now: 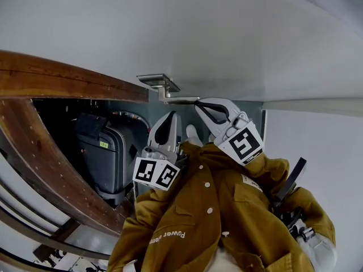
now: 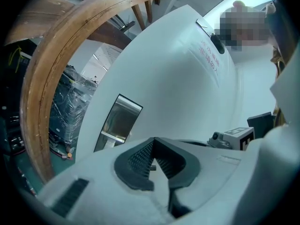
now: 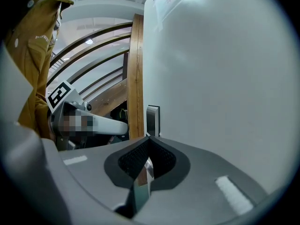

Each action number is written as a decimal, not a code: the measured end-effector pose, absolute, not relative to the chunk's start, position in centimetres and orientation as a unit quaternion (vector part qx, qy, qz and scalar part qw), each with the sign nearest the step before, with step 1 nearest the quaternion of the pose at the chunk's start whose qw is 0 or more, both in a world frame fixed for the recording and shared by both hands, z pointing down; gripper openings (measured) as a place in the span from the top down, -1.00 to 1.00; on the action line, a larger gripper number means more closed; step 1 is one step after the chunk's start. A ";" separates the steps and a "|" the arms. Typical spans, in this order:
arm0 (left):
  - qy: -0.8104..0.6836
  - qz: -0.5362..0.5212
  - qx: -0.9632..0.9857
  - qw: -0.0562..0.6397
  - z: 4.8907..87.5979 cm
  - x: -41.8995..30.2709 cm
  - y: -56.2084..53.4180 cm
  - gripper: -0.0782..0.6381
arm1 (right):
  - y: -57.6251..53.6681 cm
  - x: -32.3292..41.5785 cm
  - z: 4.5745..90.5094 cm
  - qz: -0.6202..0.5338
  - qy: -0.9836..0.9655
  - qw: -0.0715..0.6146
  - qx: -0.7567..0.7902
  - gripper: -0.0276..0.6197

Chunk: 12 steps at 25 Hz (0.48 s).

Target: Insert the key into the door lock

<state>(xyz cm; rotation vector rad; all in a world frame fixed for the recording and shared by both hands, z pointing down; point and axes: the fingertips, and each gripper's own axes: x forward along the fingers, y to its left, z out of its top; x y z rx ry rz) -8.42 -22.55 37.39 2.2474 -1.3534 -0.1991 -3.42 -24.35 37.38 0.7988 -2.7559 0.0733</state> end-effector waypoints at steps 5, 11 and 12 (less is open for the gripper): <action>-0.495 -0.069 0.829 0.251 37.4 -8.1 -22.6 0.77 | -24.4 -3.2 37.6 0.018 -0.951 0.143 0.274 0.90; -0.485 -0.047 0.834 0.258 37.9 -7.4 -22.2 0.77 | -23.8 -3.1 37.8 0.043 -0.947 0.134 0.288 0.90; -0.482 -0.042 0.836 0.259 38.0 -7.2 -22.3 0.77 | -23.7 -3.1 37.8 0.040 -0.947 0.133 0.289 0.90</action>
